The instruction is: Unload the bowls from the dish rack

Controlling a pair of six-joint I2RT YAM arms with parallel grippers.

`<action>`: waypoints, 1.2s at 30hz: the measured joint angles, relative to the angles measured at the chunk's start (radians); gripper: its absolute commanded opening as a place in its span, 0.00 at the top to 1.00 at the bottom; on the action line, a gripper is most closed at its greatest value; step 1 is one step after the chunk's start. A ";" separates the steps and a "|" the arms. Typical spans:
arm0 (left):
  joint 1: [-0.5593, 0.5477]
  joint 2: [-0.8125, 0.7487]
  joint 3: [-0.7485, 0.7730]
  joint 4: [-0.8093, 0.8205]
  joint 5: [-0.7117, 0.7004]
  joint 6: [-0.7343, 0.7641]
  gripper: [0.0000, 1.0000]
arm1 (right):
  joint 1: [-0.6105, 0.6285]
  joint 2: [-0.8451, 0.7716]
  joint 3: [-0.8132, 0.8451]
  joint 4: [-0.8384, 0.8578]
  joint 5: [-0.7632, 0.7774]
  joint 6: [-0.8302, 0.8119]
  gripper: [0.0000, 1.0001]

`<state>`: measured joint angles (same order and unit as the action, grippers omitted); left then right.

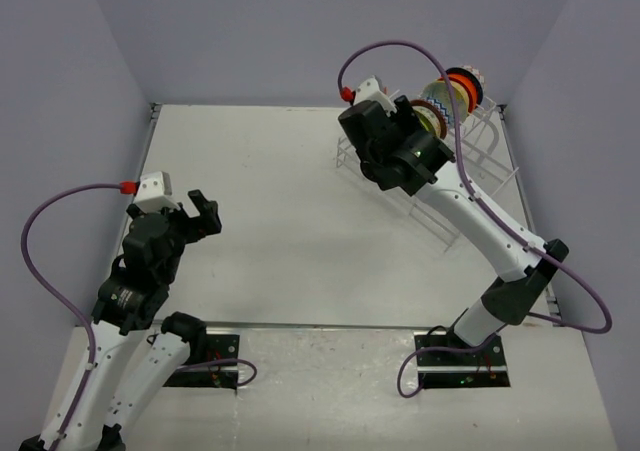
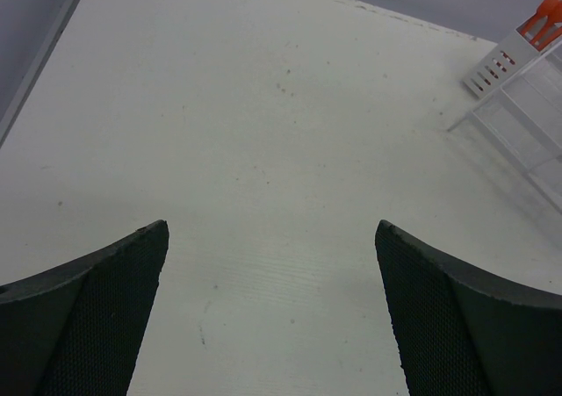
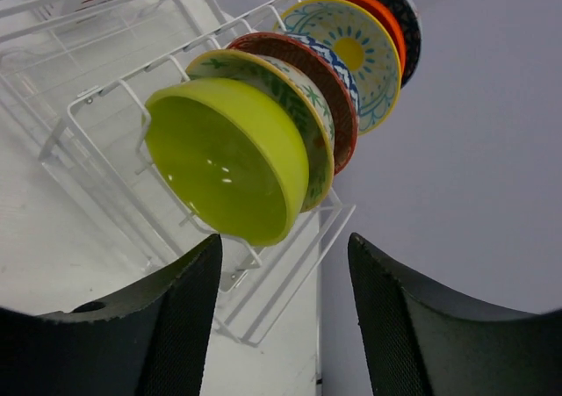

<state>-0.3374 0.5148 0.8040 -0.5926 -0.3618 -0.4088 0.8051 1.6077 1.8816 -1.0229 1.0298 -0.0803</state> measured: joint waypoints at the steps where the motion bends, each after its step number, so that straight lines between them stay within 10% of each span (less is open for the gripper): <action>1: -0.001 0.000 0.000 0.000 0.000 0.000 0.00 | 0.000 0.000 -0.008 0.017 0.007 -0.019 0.42; 18: -0.013 -0.002 0.000 0.000 0.002 0.000 0.00 | -0.066 0.005 -0.185 0.340 0.033 -0.262 0.54; 36: -0.025 -0.006 0.000 0.000 0.010 0.000 0.00 | -0.084 -0.041 -0.366 0.593 0.137 -0.409 0.96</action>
<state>-0.3626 0.5091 0.8036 -0.5922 -0.3515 -0.4088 0.7216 1.5665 1.5158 -0.4301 1.1664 -0.4889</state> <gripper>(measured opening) 0.997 0.112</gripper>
